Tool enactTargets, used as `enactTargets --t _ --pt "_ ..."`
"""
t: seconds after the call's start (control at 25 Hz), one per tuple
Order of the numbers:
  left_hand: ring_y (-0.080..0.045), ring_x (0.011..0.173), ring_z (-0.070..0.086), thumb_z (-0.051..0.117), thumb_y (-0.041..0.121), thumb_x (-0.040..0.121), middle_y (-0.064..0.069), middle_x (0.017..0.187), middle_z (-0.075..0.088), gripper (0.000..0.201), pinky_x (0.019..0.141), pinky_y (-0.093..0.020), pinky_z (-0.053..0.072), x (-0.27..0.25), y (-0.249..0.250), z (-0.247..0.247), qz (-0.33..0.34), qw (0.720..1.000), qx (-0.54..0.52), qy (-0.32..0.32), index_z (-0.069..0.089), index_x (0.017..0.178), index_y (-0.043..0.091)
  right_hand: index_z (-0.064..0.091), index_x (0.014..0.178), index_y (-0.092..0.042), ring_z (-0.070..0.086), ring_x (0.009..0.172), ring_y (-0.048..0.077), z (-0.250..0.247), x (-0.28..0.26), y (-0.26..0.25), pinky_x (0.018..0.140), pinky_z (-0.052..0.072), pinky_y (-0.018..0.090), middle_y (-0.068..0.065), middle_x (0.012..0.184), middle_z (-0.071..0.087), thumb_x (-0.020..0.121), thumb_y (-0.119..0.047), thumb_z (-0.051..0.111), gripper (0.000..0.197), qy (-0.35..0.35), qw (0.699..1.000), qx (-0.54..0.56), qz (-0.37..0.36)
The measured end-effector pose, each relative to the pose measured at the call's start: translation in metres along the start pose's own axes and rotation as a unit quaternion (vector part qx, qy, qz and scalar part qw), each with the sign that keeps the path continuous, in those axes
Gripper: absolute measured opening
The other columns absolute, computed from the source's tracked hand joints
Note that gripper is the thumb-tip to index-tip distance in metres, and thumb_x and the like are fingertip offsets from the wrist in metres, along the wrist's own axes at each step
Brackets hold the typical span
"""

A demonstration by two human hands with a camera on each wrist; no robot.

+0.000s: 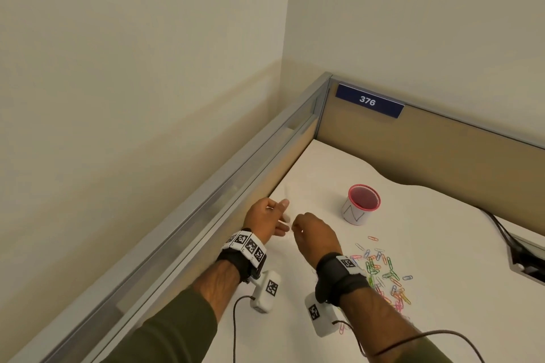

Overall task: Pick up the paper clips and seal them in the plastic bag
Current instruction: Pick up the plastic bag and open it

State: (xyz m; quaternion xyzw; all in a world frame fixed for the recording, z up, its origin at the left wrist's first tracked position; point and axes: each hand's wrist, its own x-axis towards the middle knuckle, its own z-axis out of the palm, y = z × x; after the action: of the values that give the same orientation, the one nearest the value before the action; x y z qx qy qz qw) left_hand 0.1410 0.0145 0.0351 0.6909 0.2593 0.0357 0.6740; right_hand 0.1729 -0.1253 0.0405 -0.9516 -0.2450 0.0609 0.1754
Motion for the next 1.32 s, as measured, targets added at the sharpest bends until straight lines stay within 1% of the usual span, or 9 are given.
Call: enactTargets --t 0.12,0.28,0.4,0.52,0.6,0.76,1.04,1.16,1.32 --pt "-0.025 0.075 0.077 0.073 0.033 0.090 -0.011 0.091 0.077 0.029 0.067 -0.035 0.064 -0.024 -0.001 0.018 0.022 0.999 0.023 -0.031 0.065 0.100 0.008 0.059 0.085 -0.019 0.058 0.074 0.019 -0.015 -0.014 0.009 0.068 0.051 0.031 0.000 0.085 0.063 0.092 -0.028 0.050 0.015 0.029 0.997 0.074 0.016" --pt "-0.020 0.075 0.078 0.068 0.020 0.095 -0.009 0.088 0.077 0.012 0.076 -0.043 0.065 -0.054 -0.010 0.038 0.045 0.997 0.063 -0.005 0.070 0.097 0.008 0.060 0.084 -0.018 0.059 0.076 0.018 -0.027 -0.036 0.021 0.070 0.051 0.029 0.000 0.085 0.065 0.090 -0.026 0.056 0.011 0.037 0.988 0.151 0.012" --pt "-0.020 0.075 0.078 0.064 0.017 0.097 -0.009 0.087 0.077 0.011 0.077 -0.043 0.065 -0.077 -0.008 0.050 0.046 0.997 0.061 0.012 0.069 0.095 0.007 0.061 0.085 -0.018 0.059 0.076 0.017 -0.030 -0.055 0.032 0.071 0.052 0.027 0.000 0.085 0.064 0.090 -0.025 0.057 0.009 0.036 0.982 0.186 0.002" --pt "-0.023 0.075 0.077 0.067 0.027 0.096 -0.011 0.086 0.077 0.021 0.075 -0.042 0.065 -0.102 -0.011 0.059 0.041 0.998 0.049 0.027 0.067 0.090 0.006 0.061 0.086 -0.017 0.058 0.075 0.018 -0.031 -0.074 0.036 0.072 0.050 0.026 0.002 0.084 0.064 0.091 -0.025 0.057 0.010 0.022 0.982 0.187 -0.025" --pt "-0.023 0.076 0.077 0.063 0.025 0.098 -0.010 0.085 0.077 0.019 0.073 -0.038 0.065 -0.108 -0.013 0.061 0.038 0.997 0.067 0.030 0.066 0.088 0.009 0.061 0.086 -0.017 0.059 0.076 0.018 -0.032 -0.081 0.039 0.074 0.051 0.027 0.002 0.085 0.064 0.091 -0.025 0.056 0.011 0.011 0.981 0.192 -0.025" --pt "-0.023 0.074 0.076 0.057 0.012 0.099 -0.011 0.086 0.076 0.014 0.071 -0.035 0.065 -0.104 -0.011 0.061 0.047 0.996 0.077 0.012 0.067 0.091 0.007 0.061 0.085 -0.017 0.055 0.072 0.015 -0.035 -0.081 0.041 0.070 0.050 0.024 0.001 0.082 0.063 0.091 -0.029 0.058 0.013 0.026 0.973 0.229 -0.002" --pt "-0.023 0.076 0.077 0.062 0.013 0.098 -0.013 0.085 0.076 0.010 0.073 -0.036 0.065 -0.085 -0.004 0.057 0.044 0.997 0.060 -0.015 0.070 0.094 0.007 0.065 0.086 -0.016 0.060 0.075 0.017 -0.038 -0.066 0.042 0.073 0.054 0.028 -0.001 0.081 0.066 0.087 -0.029 0.064 0.013 0.032 0.973 0.226 0.026" --pt "-0.024 0.076 0.077 0.062 0.011 0.098 -0.014 0.085 0.077 0.010 0.072 -0.034 0.065 -0.079 -0.001 0.056 0.031 0.997 0.061 -0.039 0.069 0.091 0.007 0.063 0.084 -0.016 0.057 0.071 0.015 -0.039 -0.062 0.040 0.069 0.050 0.024 0.000 0.079 0.064 0.088 -0.024 0.061 0.010 0.035 0.975 0.215 0.040" --pt "-0.017 0.069 0.074 0.056 0.014 0.099 -0.008 0.080 0.075 0.012 0.067 -0.027 0.063 -0.073 0.005 0.060 0.055 0.979 0.194 -0.031 0.064 0.092 0.008 0.059 0.075 -0.016 0.052 0.064 0.013 -0.031 -0.054 0.036 0.064 0.050 0.028 -0.001 0.071 0.061 0.083 -0.021 0.062 0.009 0.031 0.976 0.203 0.074"
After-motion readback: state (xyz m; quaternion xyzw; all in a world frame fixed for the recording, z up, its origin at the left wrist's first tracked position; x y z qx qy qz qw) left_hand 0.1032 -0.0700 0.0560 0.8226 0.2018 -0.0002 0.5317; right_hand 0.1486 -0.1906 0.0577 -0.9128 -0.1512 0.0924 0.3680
